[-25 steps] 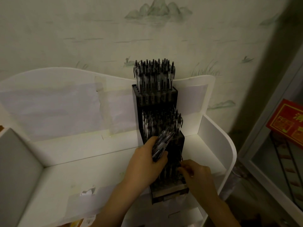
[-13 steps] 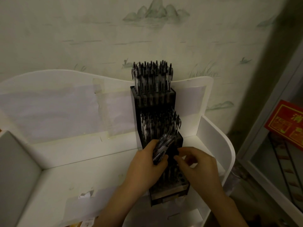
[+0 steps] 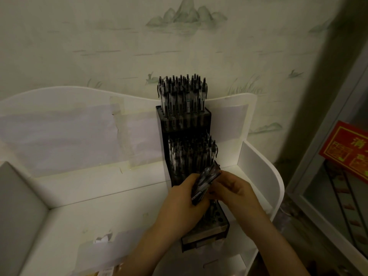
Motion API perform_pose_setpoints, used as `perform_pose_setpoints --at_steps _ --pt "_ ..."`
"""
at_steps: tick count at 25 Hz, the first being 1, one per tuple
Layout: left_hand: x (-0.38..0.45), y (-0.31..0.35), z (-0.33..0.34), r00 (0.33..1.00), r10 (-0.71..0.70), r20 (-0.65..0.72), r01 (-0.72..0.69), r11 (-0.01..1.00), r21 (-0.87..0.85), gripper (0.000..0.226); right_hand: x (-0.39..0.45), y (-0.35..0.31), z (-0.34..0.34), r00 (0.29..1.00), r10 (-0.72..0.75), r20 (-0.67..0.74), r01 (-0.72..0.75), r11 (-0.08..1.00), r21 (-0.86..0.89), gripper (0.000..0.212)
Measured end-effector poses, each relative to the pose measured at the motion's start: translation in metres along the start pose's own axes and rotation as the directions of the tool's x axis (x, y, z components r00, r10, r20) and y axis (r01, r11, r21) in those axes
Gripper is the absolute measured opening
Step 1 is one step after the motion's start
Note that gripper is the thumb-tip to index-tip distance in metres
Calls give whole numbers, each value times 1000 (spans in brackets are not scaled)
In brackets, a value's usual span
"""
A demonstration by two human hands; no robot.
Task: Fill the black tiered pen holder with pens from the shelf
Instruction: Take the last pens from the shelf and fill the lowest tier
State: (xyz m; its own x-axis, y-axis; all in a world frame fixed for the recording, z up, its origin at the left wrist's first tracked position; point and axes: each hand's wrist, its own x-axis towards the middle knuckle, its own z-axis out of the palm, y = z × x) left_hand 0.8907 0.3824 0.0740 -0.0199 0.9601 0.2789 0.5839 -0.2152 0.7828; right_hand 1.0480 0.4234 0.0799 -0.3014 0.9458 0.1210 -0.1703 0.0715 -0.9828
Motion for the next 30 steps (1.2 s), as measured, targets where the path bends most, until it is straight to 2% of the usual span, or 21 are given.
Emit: perform_pose_setpoints --at_steps 3,10,13,17,20,23,24,27,30 --pt "2 -1 2 1000 -15 9 15 1000 -3 30 1 3 -3 997 -8 76 10 1000 -16 31" --pt "7 0 -4 998 -47 36 48 999 -21 25 6 -1 -11 1000 -23 -6 23 1000 21 20" --pt "8 0 -10 999 -45 19 45 999 1 19 7 -12 -12 990 -59 -132 68 995 67 17" --pt "8 0 -17 999 -22 -37 23 1000 22 17 9 -32 -18 928 -155 -340 182 982 51 14" --pt "8 -4 -23 997 -43 -62 45 999 26 16 7 -42 -25 889 -240 -390 235 970 -60 18" --pt "7 -7 -28 995 -67 -73 69 997 34 15 1 -37 -33 869 -339 -359 259 932 -254 23" --pt "6 -8 -29 994 -72 -80 75 997 34 15 -1 -31 -34 871 -375 -318 254 897 -363 23" --pt "6 -9 -31 993 -75 -93 79 996 39 16 -5 -6 -35 884 -443 -151 232 694 -681 21" --pt "7 -8 -33 992 -80 -99 83 996 27 16 -6 18 -35 886 -451 -107 220 612 -760 20"
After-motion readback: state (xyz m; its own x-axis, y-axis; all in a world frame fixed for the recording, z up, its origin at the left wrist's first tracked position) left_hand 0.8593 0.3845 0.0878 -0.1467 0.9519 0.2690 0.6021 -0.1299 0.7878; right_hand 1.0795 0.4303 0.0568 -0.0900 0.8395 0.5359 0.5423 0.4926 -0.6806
